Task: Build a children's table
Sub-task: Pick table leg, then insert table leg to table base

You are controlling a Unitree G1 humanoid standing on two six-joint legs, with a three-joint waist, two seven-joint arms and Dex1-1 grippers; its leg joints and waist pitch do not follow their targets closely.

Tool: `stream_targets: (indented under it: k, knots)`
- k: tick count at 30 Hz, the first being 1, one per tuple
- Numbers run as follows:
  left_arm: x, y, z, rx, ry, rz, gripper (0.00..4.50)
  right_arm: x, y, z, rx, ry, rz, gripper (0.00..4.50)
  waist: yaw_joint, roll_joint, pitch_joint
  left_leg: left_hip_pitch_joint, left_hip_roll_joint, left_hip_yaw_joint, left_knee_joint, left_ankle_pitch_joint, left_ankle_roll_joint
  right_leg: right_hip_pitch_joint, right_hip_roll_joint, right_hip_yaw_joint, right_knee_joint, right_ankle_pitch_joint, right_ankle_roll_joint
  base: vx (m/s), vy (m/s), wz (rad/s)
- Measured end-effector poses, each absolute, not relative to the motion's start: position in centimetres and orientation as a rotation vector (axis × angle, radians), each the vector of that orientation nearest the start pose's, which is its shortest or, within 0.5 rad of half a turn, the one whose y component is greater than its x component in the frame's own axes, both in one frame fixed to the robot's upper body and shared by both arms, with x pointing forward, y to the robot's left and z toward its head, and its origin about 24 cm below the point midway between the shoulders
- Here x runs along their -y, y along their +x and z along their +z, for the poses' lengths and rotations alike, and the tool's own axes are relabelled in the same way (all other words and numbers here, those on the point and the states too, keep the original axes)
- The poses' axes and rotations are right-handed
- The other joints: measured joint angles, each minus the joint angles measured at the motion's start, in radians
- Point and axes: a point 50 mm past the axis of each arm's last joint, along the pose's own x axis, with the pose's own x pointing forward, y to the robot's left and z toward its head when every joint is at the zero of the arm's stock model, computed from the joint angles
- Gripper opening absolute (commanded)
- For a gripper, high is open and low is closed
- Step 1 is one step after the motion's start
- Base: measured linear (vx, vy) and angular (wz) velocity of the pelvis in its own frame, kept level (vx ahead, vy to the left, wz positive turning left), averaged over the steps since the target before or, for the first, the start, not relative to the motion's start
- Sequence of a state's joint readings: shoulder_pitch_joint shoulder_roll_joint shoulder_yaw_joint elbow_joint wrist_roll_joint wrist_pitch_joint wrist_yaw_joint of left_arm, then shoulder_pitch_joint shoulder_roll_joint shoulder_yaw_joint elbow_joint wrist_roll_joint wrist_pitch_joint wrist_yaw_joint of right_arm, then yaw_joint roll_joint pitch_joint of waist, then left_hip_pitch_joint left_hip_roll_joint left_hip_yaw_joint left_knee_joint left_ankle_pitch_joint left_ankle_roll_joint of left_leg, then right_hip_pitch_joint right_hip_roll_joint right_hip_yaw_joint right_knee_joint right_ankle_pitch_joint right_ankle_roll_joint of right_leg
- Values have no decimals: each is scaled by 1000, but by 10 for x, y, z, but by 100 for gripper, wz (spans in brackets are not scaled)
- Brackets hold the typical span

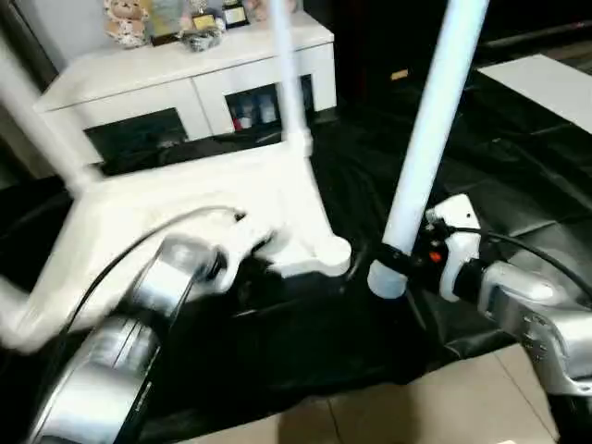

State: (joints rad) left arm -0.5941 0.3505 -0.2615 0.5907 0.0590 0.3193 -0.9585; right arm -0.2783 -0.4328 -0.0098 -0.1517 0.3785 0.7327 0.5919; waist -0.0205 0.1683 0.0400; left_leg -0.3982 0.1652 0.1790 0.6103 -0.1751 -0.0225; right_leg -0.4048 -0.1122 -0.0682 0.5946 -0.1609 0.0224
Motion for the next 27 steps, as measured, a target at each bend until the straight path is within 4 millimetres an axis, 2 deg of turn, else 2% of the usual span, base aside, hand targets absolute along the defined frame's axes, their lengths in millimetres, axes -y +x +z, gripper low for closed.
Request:
stream_targets:
  k: [4, 8, 15, 16, 18, 21, 23, 27]
  knots:
    - [-141, 314, 42, -563, 352, -1029, 53, 169, 286, 104, -321, 10, 684, 186, 1, -9, 1, -2, -1, 0, -2, 0, 0, -1, 0, 1, -2, -1, 1, 0, 0, 0]
    - [-134, 297, 46, -582, 335, -1037, 29, 168, 289, 107, -310, 19, 695, 186, 7, -24, 2, -2, -1, 0, -4, -1, -1, -2, 0, 2, -3, 0, -1, 0, 0, 0]
    - [-126, 283, 48, -508, 383, -1075, 2, 168, 294, 108, -315, 20, 700, 186, 12, -34, 7, -3, -1, 0, -5, -1, -2, -5, 1, 1, -2, 0, 0, 0, 0, 0]
    - [-127, 282, 47, -492, 398, -1085, 30, 168, 295, 108, -315, 20, 701, 186, 13, -37, 7, -3, -1, 0, -6, -1, -2, -5, 1, 1, -2, 0, -1, 0, 0, 0]
    - [-128, 280, 47, -476, 412, -1097, 57, 168, 296, 108, -316, 23, 705, 186, 19, -41, 7, -3, -1, 0, -6, 0, -2, -5, 1, 1, -1, 0, -1, 0, 0, 0]
    - [-126, 279, 54, -441, 429, -1121, 59, 167, 298, 109, -307, 21, 717, 186, 27, -48, 5, -3, -1, 1, -6, 0, -3, -6, 1, 2, -1, 0, -1, 0, 0, 0]
    - [-124, 281, 57, -401, 448, -1124, 93, 162, 299, 113, -291, 14, 754, 186, 30, -52, 5, -3, -1, 1, -6, 0, -3, -6, 0, 2, -1, 1, -3, 0, 0, 0]
    - [-125, 284, 59, -375, 469, -1126, 98, 160, 301, 116, -278, 12, 784, 186, 48, -61, 4, -3, -1, 1, -6, 1, -3, -6, 0, 2, 0, 1, -3, 0, 0, 0]
